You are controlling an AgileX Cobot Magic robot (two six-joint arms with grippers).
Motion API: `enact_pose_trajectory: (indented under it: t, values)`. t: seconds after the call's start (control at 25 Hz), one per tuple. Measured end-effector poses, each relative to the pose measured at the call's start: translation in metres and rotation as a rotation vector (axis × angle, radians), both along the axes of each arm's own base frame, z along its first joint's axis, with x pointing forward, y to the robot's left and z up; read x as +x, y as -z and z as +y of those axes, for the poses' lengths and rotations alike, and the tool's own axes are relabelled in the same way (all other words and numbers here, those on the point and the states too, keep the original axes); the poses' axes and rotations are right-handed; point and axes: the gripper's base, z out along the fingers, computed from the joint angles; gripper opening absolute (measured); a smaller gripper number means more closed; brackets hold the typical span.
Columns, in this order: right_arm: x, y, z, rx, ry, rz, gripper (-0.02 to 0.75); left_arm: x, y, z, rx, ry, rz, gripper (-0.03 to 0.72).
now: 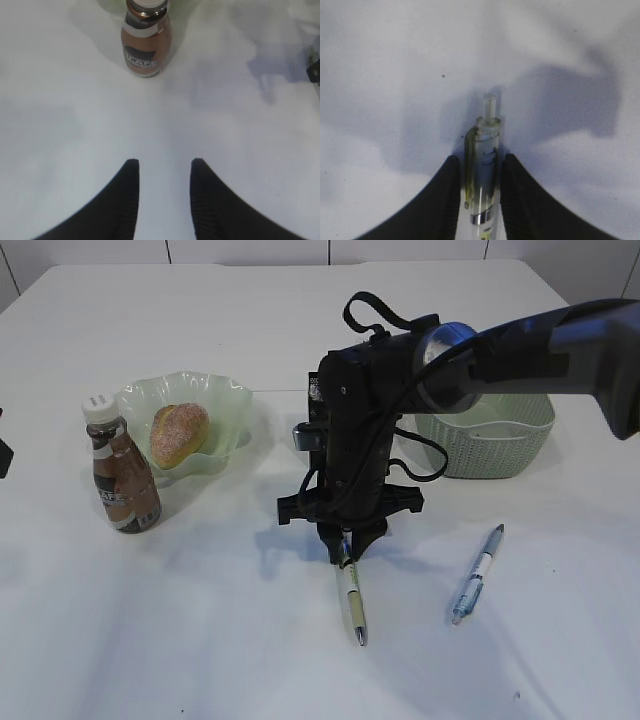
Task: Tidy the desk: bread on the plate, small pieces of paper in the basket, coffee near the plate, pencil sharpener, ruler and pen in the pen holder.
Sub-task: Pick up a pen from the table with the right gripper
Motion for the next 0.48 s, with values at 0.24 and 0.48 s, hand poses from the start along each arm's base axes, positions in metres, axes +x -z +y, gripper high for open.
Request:
enact_pose_trajectory:
  t: [0.24, 0.48]
  values:
    - [0.0002, 0.0000, -0.0004, -0.005, -0.003, -0.003, 0.204, 0.0001, 0.0000, 0.0003, 0.004, 0.001, -0.001, 0.239]
    - [0.0004, 0.0000, -0.0007, -0.007, -0.005, -0.005, 0.155, 0.0001, 0.0000, 0.0002, 0.004, 0.001, -0.001, 0.239]
